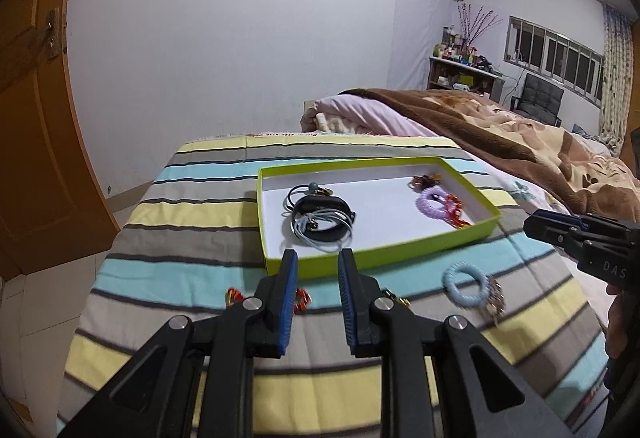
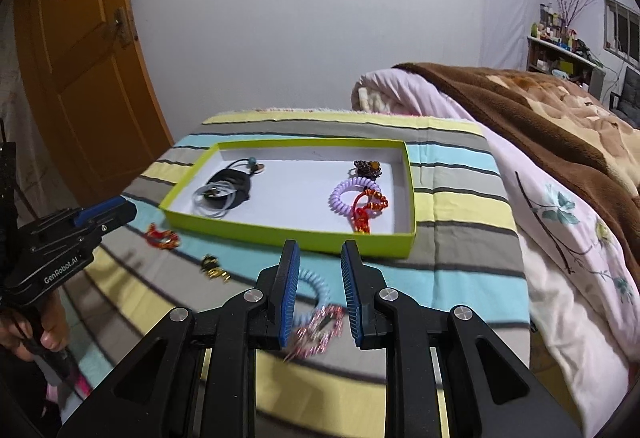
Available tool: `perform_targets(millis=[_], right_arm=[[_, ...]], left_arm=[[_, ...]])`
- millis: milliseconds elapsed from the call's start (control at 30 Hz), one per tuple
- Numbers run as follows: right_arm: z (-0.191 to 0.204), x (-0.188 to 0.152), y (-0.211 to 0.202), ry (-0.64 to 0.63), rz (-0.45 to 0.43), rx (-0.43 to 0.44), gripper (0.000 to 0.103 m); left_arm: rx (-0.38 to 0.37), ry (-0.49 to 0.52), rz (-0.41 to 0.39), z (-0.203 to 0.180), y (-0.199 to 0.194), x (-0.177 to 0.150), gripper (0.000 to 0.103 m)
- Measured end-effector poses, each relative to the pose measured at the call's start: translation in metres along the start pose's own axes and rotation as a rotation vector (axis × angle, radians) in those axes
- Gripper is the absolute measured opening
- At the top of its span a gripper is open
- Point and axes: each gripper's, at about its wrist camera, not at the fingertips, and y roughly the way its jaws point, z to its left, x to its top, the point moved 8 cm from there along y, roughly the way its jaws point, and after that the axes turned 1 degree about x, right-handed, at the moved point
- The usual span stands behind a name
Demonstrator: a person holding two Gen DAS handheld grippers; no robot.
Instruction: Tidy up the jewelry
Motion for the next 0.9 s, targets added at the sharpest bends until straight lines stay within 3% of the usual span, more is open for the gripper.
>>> perform_targets(millis=[433,900], right_arm=[[0.017,-0.036,-0.058,0.012,-0.047,0.011,0.022],[0.014,-0.060,-0.077,0.032,-0.034,0.004,0.022]], left_arm=[[-0.011,-0.004,-0.031,-0.014,-0.058,-0.035,0.022],[-0.016,-0.028,-0.021,-0.014,-0.079,-0.058,0.021]])
